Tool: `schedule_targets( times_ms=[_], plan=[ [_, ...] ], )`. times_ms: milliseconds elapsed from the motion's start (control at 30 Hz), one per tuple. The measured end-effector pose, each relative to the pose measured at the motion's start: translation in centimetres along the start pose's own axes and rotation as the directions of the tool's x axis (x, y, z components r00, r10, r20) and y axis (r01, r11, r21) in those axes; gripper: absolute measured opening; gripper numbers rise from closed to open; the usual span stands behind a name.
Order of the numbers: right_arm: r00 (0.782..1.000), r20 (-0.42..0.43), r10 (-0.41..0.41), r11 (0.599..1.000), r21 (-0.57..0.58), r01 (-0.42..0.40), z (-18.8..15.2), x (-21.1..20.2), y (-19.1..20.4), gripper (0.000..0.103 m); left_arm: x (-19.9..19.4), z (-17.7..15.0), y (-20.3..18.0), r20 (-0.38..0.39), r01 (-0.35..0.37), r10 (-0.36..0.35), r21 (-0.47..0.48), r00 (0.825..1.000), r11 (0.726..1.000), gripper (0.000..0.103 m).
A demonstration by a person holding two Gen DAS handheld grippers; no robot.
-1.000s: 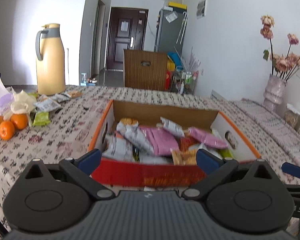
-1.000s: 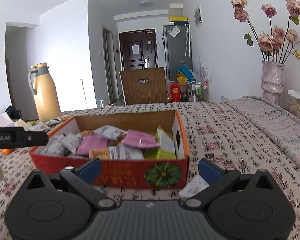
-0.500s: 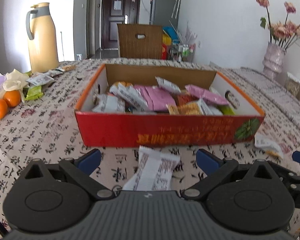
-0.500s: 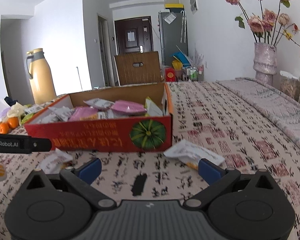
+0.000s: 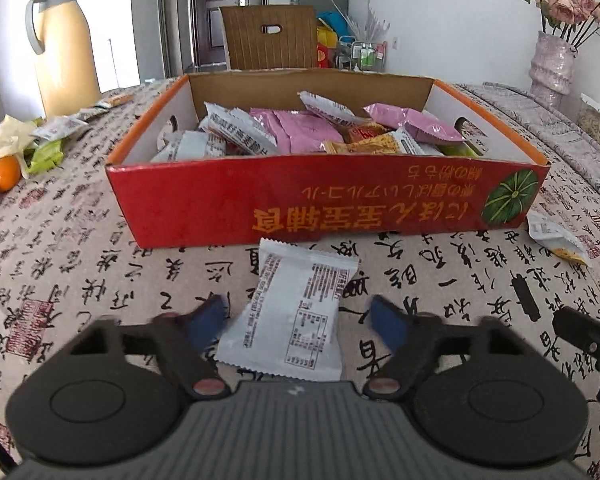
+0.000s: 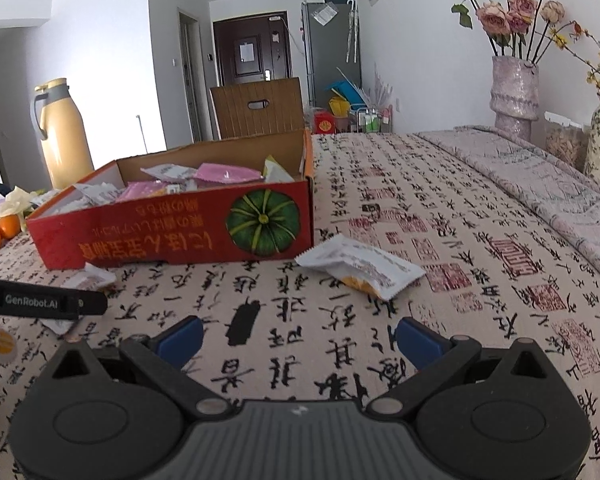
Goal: Organize snacks
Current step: 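Grasp a white snack packet with the left tool, then grasp another white snack packet with the right tool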
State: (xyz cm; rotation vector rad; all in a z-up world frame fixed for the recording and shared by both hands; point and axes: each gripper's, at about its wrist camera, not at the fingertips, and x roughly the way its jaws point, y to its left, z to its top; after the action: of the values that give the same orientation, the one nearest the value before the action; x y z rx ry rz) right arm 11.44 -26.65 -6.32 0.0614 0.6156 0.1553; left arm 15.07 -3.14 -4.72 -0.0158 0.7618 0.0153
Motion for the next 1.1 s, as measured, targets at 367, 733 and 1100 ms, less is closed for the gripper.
schedule_targets(
  times_ms=[367, 733, 1100],
  plan=[
    [1.0, -0.013, -0.01, 1.0, -0.022, 0.009, 0.0, 0.3, 0.0, 0.103, -1.3, -0.1, -0.4, 0.07, 0.036, -0.039, 0.035, 0.997, 0.999, 0.042],
    [0.997, -0.031, -0.075, 0.988, -0.141, 0.07, 4.2, 3.1, -2.9, 0.103, -2.6, 0.3, -0.2, 0.109, 0.037, -0.039, 0.025, 0.993, 0.999, 0.042],
    [0.988, -0.153, -0.018, 0.992, -0.129, -0.002, 6.3, 8.7, -4.8, 0.103, -3.6, 0.6, 0.2, 0.135, 0.034, -0.036, 0.016, 0.99, 0.999, 0.042]
  ],
)
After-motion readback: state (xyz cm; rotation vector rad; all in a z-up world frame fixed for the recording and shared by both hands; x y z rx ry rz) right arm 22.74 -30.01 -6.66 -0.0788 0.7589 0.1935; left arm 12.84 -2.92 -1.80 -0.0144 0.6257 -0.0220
